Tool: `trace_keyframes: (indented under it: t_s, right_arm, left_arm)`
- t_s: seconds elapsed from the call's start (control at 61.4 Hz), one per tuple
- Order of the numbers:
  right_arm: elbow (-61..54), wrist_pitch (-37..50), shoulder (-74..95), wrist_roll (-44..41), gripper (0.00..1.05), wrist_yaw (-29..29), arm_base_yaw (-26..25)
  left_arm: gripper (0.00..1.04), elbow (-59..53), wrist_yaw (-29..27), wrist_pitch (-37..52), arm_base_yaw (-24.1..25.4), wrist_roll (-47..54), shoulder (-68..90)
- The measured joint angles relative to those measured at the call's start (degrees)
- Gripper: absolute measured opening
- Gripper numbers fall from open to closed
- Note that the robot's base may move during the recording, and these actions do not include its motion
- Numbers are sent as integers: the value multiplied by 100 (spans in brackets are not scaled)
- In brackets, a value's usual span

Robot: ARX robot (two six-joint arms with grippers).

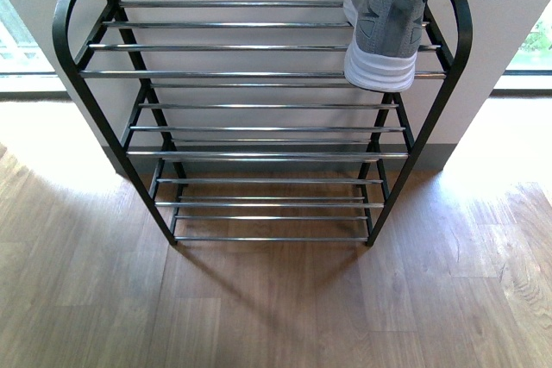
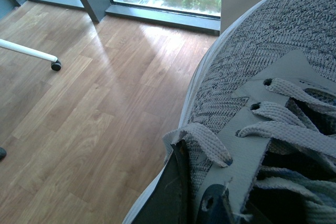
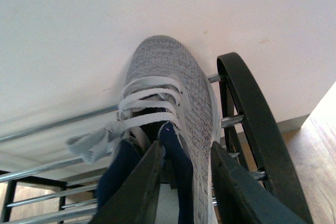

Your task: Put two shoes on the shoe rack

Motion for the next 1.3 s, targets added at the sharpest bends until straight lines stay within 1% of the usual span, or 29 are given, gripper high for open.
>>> trace_keyframes:
  t_s: [0.081,0.13,0.195,0.261,0.31,0.342,0.375,0.407,0.44,0.472,0.538,0.603,0.668,0.701,0.815,0.847,0.977,1.026,1.043,1.14,1.303]
  right_arm:
    - [-299,-31,-457,-197,47,-79,-37]
    - [-551,-42,-820,-435,57,-79,-90]
    - [-920,35,-1241,-866,68,-15,-173]
    - [-1370,365,-1620,-1390,78,-22,-293]
    - [-1799,789,-1943,-2022,87,-13,-439]
    - [-2072,1130,-2092,-2190,89,-144,-542]
    - [-2461,1812,-2286,-2273,82,-439,-678]
    - [-2826,2382,-2468,-2280,75,-533,-780]
    - [-3174,2780,-2645,-2295,68,-614,-846]
    - [-3418,2966,-2780,-2297,63,-660,-876]
    - [-3794,3141,-2983,-2299,54,-745,-905]
    - [-4389,3305,-3309,-2315,39,-846,-955]
    - [-4721,3379,-3523,-2317,28,-894,-994]
    - [-4824,3403,-3600,-2317,24,-898,-1016]
    - [-5294,3473,-4004,-2319,5,-933,-1113]
    - [-5401,3475,-4105,-2337,1,-957,-1132]
    - [-5788,3473,-4481,-2334,1,-1049,-1178]
    - [-5954,3460,-4669,-2339,1,-1329,-1331]
    - [-5987,3456,-4706,-2339,1,-1344,-1360]
    - [-6260,3357,-5084,-2337,1,-1340,-1517]
    - [-6623,3097,-5678,-2339,1,-1366,-1526]
  left_arm:
    - [1,0,2,0,0,0,0]
    - [1,0,2,0,0,0,0]
    - [1,0,2,0,0,0,0]
    - [1,0,0,0,0,0,0]
    - [1,0,0,0,0,0,0]
    - [1,0,0,0,0,0,0]
    - [1,0,2,0,0,0,0]
    - [1,0,-2,0,0,0,0]
    - [1,0,-2,0,0,0,0]
    - [1,0,2,0,0,0,0]
    - [1,0,4,0,0,0,0]
    - [1,0,4,0,0,0,0]
    - [1,0,2,0,0,0,0]
    - [1,0,0,0,0,0,0]
    - [1,0,2,0,0,0,0]
    - [1,0,4,0,0,0,0]
    - [1,0,4,0,0,0,0]
    - [1,0,2,0,0,0,0]
    - [1,0,2,0,0,0,0]
    - [1,0,-2,0,0,0,0]
    - [1,0,7,0,0,0,0]
